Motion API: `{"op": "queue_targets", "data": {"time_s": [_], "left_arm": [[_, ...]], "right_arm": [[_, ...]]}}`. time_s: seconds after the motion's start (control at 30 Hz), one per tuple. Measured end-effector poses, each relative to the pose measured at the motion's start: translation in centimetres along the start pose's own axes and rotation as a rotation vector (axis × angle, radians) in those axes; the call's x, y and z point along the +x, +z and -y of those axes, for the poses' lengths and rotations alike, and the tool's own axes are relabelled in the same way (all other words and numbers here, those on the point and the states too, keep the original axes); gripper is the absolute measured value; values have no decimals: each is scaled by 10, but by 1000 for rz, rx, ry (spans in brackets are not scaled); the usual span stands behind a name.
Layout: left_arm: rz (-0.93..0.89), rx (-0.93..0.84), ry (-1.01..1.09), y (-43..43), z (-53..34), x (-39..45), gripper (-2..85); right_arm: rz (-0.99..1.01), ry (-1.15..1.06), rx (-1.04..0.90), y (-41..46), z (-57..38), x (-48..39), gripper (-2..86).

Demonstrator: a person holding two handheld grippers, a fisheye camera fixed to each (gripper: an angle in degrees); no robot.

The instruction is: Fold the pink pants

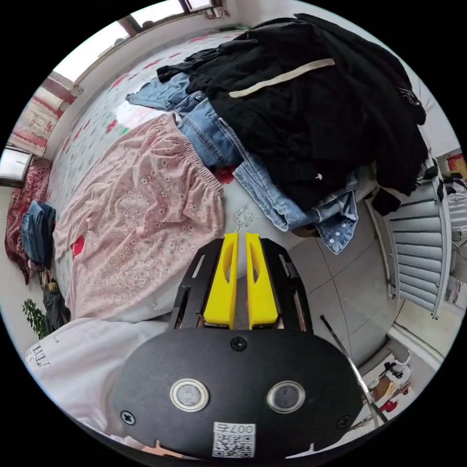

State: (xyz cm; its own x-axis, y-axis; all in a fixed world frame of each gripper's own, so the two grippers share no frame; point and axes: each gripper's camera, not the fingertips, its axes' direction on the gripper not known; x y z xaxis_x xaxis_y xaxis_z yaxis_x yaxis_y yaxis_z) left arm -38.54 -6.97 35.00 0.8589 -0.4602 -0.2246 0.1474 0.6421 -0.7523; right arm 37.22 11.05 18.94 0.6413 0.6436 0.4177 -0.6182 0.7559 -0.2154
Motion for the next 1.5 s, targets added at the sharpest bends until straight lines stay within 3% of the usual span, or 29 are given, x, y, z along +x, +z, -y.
{"op": "queue_targets", "data": {"time_s": [0.13, 0.2, 0.37, 0.53, 0.83, 0.97, 1.1, 1.33, 1.5], "left_arm": [[-26, 69, -32, -2, -19, -15, 15], [-17, 93, -58, -3, -23, -17, 43], [1, 274, -135, -31, -41, -16, 71], [-64, 373, -6, -48, -14, 18, 83], [-64, 300, 191, -22, 117, 112, 91], [-39, 320, 238, -11, 166, 154, 88], [100, 299, 311, 18, 212, 210, 85], [370, 424, 353, 36, 255, 259, 4], [422, 411, 285, 35, 278, 272, -7]], "right_arm": [[8, -111, 223, -31, -14, -34, 3], [78, -219, 236, -31, -11, -63, 3], [185, -479, 231, -11, -2, -147, 9], [245, -618, 186, 18, 31, -211, 22], [197, -853, 71, 91, 76, -316, 32], [124, -867, 47, 133, 103, -342, 29], [60, -868, 29, 184, 132, -361, 20], [30, -863, 246, 210, 184, -368, 0], [179, -783, 88, 207, 238, -366, -1]]}}
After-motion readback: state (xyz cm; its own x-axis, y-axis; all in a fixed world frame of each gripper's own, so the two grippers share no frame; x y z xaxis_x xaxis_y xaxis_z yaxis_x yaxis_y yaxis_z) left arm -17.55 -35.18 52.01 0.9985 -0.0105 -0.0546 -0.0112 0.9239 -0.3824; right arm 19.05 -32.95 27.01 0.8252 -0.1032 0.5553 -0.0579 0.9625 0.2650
